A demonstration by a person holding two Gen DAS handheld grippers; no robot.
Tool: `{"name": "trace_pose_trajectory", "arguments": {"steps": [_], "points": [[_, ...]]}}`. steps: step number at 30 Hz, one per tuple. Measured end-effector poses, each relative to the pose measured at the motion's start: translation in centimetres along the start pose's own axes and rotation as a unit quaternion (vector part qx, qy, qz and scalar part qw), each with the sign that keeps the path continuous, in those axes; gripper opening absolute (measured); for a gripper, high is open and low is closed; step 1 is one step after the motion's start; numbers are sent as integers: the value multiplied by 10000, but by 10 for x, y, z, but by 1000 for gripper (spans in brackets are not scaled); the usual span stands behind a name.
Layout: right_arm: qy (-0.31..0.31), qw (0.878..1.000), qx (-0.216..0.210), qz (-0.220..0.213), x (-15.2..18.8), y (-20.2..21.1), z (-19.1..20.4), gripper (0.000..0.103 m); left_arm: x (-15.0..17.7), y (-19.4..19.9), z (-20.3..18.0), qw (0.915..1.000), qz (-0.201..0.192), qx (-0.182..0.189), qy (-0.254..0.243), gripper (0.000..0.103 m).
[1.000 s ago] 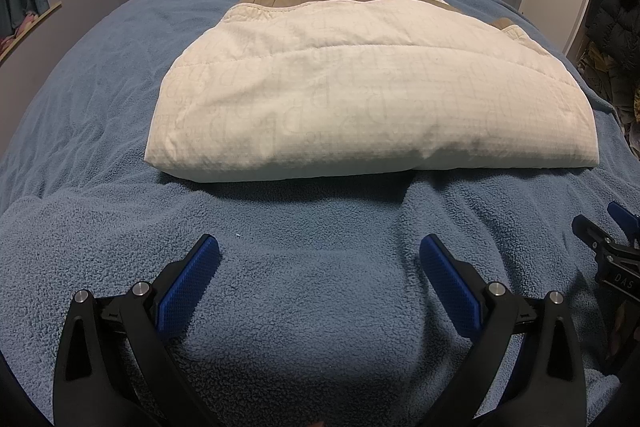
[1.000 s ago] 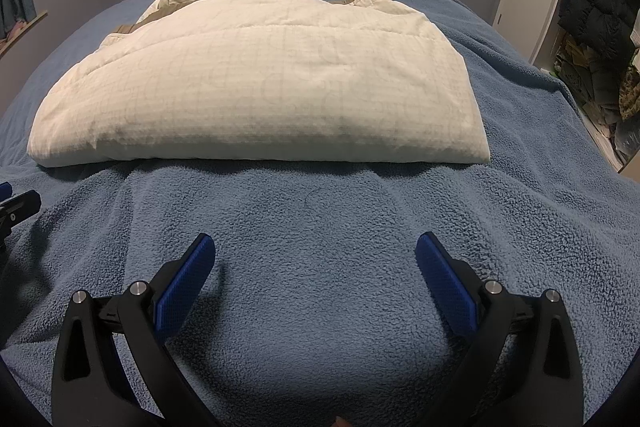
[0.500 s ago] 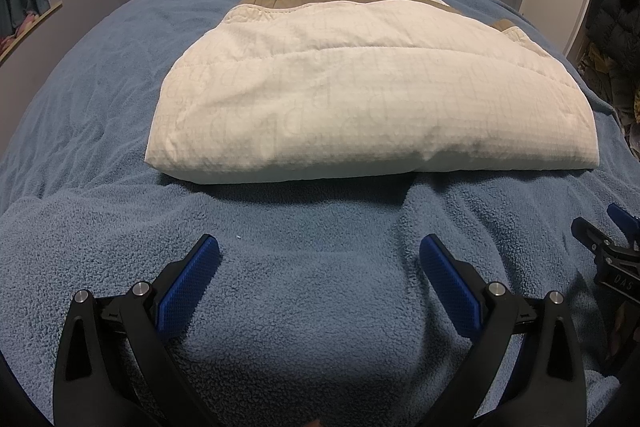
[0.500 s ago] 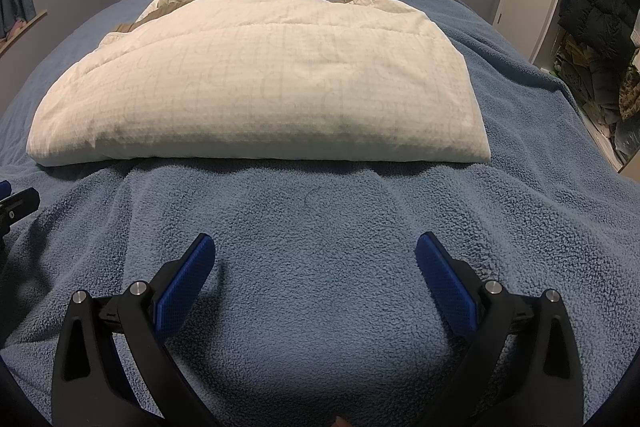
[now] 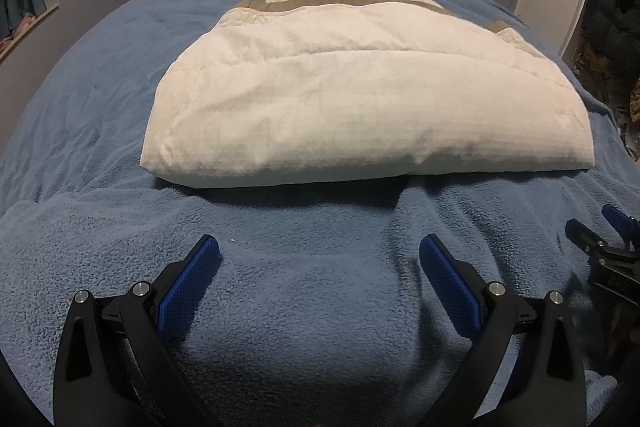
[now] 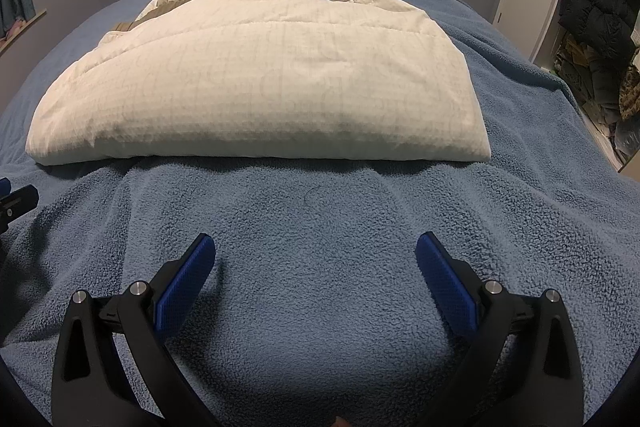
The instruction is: Fold large clothes
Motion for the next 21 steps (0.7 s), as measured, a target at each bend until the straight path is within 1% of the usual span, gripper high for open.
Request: {"name": "trace_pose_trajectory", "arguments": {"steps": [4,6,9,11,13,15,19,21], "points": [[20,10000,10,17,1,0,-1,95,-1,3,0,10000,-61,26,28,96],[28,10000,13,24,1,0,-1,95,-2,6,0,9998,-140,124,83,96],[36,10000,22,32,1,0,-1,95,-2,8,0,9997,-161,172,114,96],[50,10000,37,44,2,-1,-1,95,-2,8,-2,9999,-124,102,62,97],[56,10000,38,50,2,-1,-1,95,-2,8,-2,9999,-76,-108,-12,97],[59,10000,39,52,2,-1,-1,95,-4,8,-3,9999,-116,-74,-51,97],[71,9999,48,71,2,-2,-1,95,-5,13,-3,9994,-305,178,33,96],[72,9999,50,77,2,-3,-1,95,-3,12,-2,9996,-244,169,38,96]]}}
Point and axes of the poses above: each gripper's, at about its wrist camera, not at the fingertips, and y roughly against the way its jaws point, z to its left, x to its underside, the point moved 7 cm from there along -y, roughly the way its jaws point, and after that the axes turned 11 degrees about -y, right-handed, at the moved point
